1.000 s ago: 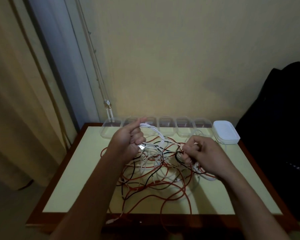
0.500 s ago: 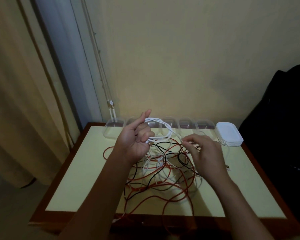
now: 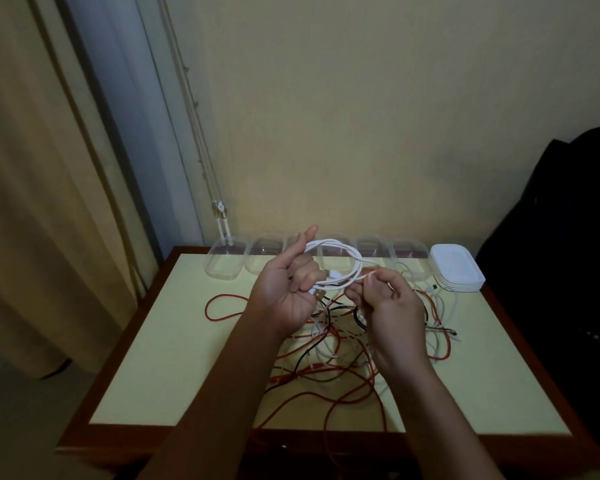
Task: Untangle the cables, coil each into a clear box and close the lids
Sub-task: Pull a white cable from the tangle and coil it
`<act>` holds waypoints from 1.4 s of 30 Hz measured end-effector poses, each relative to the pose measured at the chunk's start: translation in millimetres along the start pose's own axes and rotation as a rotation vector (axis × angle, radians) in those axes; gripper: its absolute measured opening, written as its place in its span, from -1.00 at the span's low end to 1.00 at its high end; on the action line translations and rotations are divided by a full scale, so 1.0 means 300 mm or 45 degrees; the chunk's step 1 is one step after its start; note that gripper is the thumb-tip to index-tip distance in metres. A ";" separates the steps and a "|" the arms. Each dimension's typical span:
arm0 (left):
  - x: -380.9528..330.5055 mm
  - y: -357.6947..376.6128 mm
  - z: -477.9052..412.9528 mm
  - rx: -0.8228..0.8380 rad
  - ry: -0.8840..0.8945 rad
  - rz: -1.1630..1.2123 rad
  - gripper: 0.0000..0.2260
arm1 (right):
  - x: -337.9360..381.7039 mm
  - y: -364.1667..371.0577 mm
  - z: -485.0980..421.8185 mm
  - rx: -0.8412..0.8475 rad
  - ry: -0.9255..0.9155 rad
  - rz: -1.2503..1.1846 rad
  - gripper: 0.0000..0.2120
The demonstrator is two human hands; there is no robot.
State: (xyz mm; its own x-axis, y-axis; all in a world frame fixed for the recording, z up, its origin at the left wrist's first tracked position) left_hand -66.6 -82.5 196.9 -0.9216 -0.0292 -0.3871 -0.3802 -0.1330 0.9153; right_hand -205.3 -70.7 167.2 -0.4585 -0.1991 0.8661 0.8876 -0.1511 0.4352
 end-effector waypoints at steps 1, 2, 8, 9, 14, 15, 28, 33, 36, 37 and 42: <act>0.000 0.000 -0.001 0.005 -0.010 0.019 -0.80 | 0.006 0.004 0.003 0.032 0.046 -0.066 -0.90; 0.000 0.000 -0.002 0.010 -0.021 0.036 -0.80 | 0.012 0.007 0.006 0.059 0.081 -0.118 -0.90; 0.010 -0.016 -0.019 -0.024 -0.012 0.014 -0.79 | 0.033 0.033 0.043 0.190 0.180 -0.141 -0.89; 0.010 -0.022 -0.028 -0.047 0.027 -0.041 -0.80 | 0.031 0.040 0.052 0.228 0.216 -0.082 -0.90; 0.004 -0.017 -0.030 -0.067 0.213 -0.303 -0.83 | 0.017 0.076 0.096 0.438 0.397 -0.072 -0.73; 0.005 -0.012 -0.025 -0.066 0.252 -0.341 -0.83 | 0.016 0.080 0.102 0.466 0.420 -0.099 -0.72; 0.023 -0.052 -0.003 -0.051 0.056 -0.445 -0.73 | 0.020 0.074 0.074 0.368 0.515 0.116 -0.81; -0.007 -0.068 0.009 0.092 -0.066 -0.601 -0.62 | 0.053 0.025 0.042 0.442 0.575 0.281 -0.67; -0.011 -0.069 0.002 0.108 -0.026 -0.723 -0.70 | 0.052 0.004 0.027 0.451 0.461 0.470 -0.69; -0.010 -0.070 0.001 0.102 0.034 -0.762 -0.73 | 0.052 -0.002 0.023 0.426 0.386 0.593 -0.75; -0.001 -0.106 -0.009 -0.047 0.280 -0.774 -0.77 | 0.043 -0.032 0.014 0.425 0.144 1.018 -0.84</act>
State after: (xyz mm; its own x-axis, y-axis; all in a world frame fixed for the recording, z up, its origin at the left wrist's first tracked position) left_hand -53.9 -80.8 167.7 -0.5037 -0.1395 -0.8525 -0.8227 -0.2236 0.5227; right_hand -219.4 -67.7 175.3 0.3212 -0.2216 0.9207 0.9035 0.3628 -0.2279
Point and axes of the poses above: each hand's wrist, its own z-axis away from the middle knuckle, its own y-axis out of the palm, x = y × z, the point moved 2 cm from there along -z, towards the middle knuckle, and after that the axes turned 13 degrees about y, right-handed, at the moved point
